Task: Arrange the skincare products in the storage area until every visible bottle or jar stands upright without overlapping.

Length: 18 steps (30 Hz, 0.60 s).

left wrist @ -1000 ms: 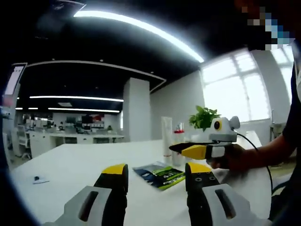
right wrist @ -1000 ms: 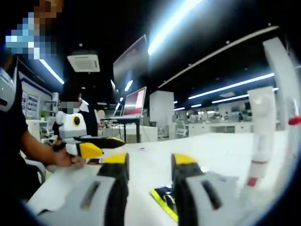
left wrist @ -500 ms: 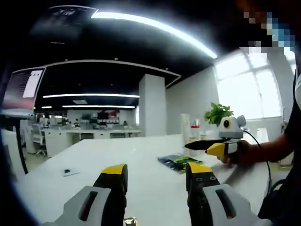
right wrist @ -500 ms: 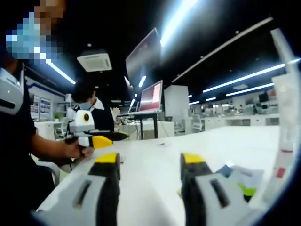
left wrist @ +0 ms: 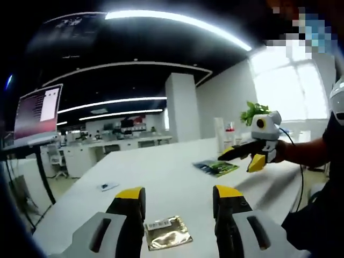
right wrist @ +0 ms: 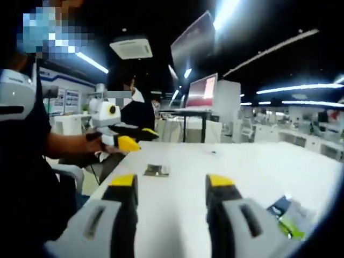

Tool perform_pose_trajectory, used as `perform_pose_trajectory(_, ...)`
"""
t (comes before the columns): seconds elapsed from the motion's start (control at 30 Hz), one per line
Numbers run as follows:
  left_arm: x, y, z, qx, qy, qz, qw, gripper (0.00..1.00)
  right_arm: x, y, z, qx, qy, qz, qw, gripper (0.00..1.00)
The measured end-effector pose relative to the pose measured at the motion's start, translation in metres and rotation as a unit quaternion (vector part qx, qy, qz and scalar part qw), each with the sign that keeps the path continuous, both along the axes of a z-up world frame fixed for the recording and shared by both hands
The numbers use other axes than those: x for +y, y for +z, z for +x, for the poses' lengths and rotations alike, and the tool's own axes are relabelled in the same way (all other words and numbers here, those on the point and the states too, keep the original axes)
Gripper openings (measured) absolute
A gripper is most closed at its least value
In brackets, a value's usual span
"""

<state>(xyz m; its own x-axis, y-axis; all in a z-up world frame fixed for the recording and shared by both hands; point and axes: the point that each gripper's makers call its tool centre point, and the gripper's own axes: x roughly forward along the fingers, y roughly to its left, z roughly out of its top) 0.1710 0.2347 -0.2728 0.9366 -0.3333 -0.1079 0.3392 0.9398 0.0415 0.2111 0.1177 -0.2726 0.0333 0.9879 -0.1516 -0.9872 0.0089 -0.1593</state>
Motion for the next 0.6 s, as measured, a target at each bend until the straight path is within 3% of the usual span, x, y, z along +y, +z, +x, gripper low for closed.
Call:
perform_pose_trajectory(0.37, 0.025, -0.024, -0.015, 0.044, 0.022, 0.03, 0.9984, 0.46, 0.035, -0.01, -0.032, -0.09, 0.048, -0.074, 0.992, 0.48)
perform_pose_trajectory(0.6, 0.05, -0.034, -0.021, 0.056, 0.052, 0.019, 0.9969, 0.43, 0.056, -0.018, -0.041, -0.113, 0.066, -0.095, 0.9868, 0.47)
